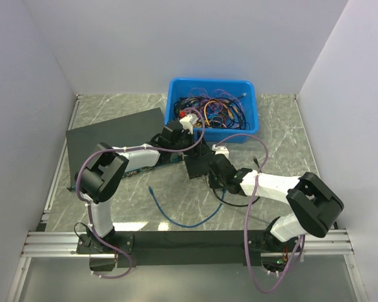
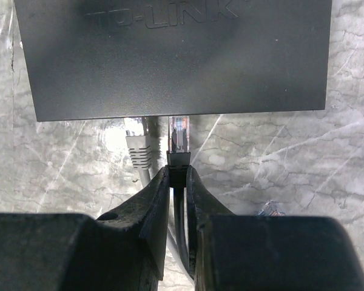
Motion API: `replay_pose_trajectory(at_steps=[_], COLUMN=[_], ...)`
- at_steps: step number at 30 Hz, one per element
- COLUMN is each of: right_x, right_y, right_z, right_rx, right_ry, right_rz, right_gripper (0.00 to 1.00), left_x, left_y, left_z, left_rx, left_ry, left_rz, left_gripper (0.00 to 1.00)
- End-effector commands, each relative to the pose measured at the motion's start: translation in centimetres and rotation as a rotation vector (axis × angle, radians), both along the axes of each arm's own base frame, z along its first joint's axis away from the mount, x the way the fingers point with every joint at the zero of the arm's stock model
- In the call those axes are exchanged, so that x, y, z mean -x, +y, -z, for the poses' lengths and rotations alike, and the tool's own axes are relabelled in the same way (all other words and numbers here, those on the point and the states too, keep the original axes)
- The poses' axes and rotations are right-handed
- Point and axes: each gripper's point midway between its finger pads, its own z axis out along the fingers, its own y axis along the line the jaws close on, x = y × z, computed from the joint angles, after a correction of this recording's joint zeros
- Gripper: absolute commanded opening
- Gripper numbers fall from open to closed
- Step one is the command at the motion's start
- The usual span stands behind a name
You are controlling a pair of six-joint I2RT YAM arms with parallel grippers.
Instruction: Insert the plug into the switch port
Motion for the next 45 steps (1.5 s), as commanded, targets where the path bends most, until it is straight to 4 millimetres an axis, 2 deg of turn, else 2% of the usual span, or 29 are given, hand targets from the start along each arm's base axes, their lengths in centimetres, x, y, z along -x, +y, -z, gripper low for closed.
replay_pose_trajectory(at_steps=[1,6,10,19,31,45], right_x=[-1.0,-0.7,-1.2,-1.9,-1.0,-1.4], right_y=[1.1,1.1,1.6,1.7,-0.2,0.6], right_z=[-1.3,-1.5,-2.6,-2.8,-1.2,-0.6], right_rx=[-0.043,-0.064,-0.106,-0.085,-0.029,-0.015], right_ry=[-0.063,-0.076,-0.111,-0.112,-0.064,-0.041], right_rz=[-0.015,-0.022,-0.015,0.004,0.079,0.060], right_gripper=[0.00,0.00,0.00,0.00,0.00,0.00], left_x=[-0.3,-0.2,-0.2,0.1,-0.7,-0.8], left_y=[-0.2,0.3,0.6,0.4,-0.3,-0.8], left_z=[-0.9,-0.7,-0.4,0.0,-0.3,1.3], left_rx=[0.024,0.011,0.010,0.046,0.038,0.035], left_ry=[-0.047,-0.046,-0.047,-0.040,-0.060,-0.033], left_rz=[0.024,0.013,-0.003,0.000,0.019,0.039], left_gripper=[0.76,0.76,0.76,0.75,0.75,0.75])
